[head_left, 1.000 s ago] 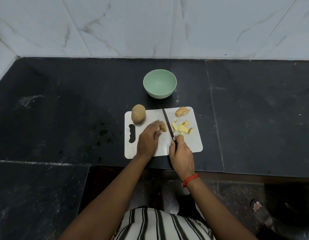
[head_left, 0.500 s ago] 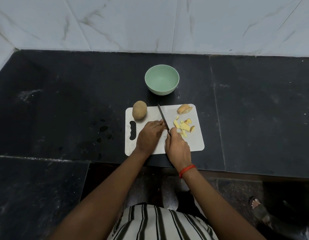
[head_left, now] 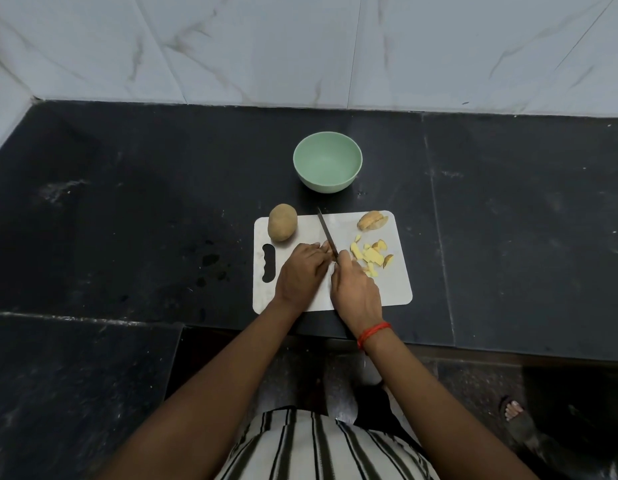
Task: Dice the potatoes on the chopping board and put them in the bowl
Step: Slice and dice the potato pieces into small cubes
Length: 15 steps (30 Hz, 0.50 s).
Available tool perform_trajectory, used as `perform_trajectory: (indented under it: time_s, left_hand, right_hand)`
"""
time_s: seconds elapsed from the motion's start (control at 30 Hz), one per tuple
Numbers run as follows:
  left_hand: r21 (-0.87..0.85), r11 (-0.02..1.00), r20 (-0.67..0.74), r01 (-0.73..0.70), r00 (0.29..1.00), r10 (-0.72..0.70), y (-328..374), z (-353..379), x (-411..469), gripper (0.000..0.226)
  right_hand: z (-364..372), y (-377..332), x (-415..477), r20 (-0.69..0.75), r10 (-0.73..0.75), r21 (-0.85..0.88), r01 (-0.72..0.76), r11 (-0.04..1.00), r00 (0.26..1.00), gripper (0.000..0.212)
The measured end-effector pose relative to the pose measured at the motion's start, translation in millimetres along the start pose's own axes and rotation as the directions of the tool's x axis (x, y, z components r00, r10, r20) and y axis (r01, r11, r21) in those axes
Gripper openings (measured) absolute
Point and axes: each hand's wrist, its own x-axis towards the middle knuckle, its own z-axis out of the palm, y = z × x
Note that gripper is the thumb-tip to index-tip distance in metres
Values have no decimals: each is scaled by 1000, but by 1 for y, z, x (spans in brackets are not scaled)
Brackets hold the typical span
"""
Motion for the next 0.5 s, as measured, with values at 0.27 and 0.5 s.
perform_trajectory:
  time_s: [0.27,0.5]
  left_hand:
    - [-25,999,2,35,999,-35,2,-2,0,33]
    - [-31,995,16,91,996,-91,2,-1,0,24]
  right_hand:
    - [0,-2,4,55,3,-127,4,992,998,22]
    - [0,2,-15,54,7,-229,6,973,999,25]
